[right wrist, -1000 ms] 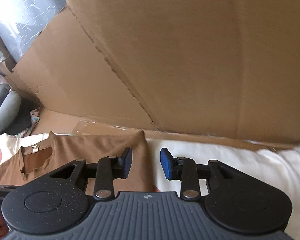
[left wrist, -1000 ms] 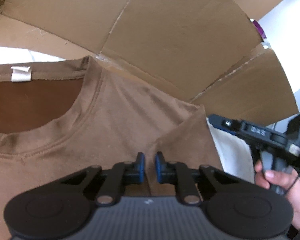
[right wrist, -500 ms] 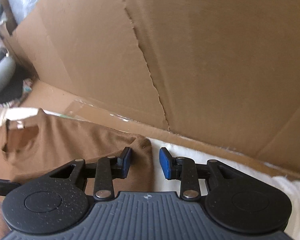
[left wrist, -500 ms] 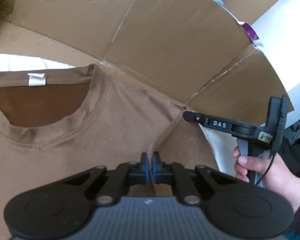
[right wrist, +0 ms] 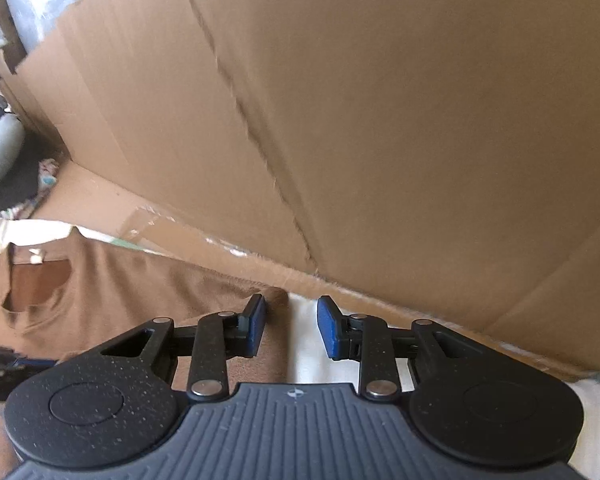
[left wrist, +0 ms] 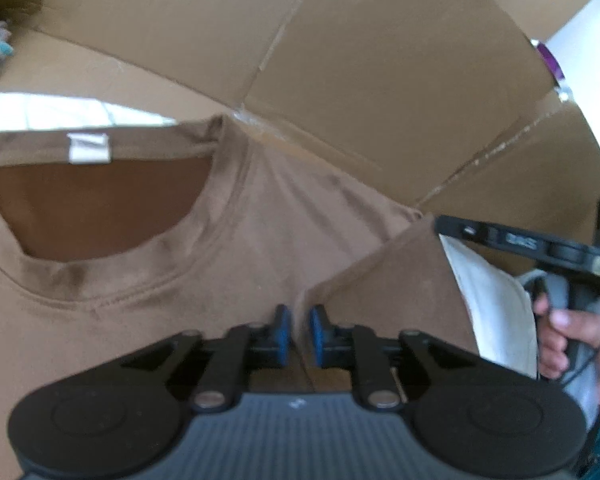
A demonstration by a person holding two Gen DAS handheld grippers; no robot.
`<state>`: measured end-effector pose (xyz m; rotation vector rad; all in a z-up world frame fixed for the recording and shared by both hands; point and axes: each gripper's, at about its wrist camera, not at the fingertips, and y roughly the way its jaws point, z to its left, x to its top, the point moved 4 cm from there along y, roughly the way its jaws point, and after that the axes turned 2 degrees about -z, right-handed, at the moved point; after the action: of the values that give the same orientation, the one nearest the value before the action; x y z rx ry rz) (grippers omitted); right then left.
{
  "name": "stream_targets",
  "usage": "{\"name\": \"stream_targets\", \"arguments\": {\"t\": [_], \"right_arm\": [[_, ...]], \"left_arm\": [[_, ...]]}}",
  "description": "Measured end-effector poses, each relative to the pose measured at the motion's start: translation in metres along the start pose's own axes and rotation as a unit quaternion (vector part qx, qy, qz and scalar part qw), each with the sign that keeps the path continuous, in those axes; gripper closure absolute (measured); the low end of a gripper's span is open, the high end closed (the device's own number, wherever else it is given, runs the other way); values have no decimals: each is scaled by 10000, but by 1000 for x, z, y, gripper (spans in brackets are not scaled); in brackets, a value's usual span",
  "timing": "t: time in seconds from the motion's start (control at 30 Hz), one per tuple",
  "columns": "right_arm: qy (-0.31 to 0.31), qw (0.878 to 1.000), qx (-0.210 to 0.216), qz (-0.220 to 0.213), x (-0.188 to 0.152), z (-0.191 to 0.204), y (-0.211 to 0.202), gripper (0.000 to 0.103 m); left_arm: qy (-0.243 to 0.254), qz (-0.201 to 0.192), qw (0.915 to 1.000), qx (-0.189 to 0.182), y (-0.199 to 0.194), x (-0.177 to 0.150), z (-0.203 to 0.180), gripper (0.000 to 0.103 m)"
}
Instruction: Fold clothes
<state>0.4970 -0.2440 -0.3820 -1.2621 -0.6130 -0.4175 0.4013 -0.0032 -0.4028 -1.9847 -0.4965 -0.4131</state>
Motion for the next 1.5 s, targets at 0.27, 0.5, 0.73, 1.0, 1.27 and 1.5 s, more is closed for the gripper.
{"name": "stream_targets", "arguments": {"t": [0.27,0.5,0.73,1.0,1.27,1.5], "right_arm": [[-57,9996,167,233,-26,-4,-35,68],[81,9989,213,408,-65,-11,-53,68],[164,9989,136,428,-87,-17,-63,68],[280,9990,215,260,-99,-15,-78,68],[65,9992,275,295,-106,-1,-74,68],[-344,9984,38,449,-119,4,-84,68]], "left_arm": [[115,-233,9995,185,-6,4,7,53],[220,-125,9995,-197,12,3,-5,53],[-157,70,9939,-1088,-12,7,-4,58],[-85,-411,9962,-762,-41,11,1,58],[193,-533,9983,-100,-32,-11,-15,60],[11,-850,9964,-24,-36,-52,-44,60]]}}
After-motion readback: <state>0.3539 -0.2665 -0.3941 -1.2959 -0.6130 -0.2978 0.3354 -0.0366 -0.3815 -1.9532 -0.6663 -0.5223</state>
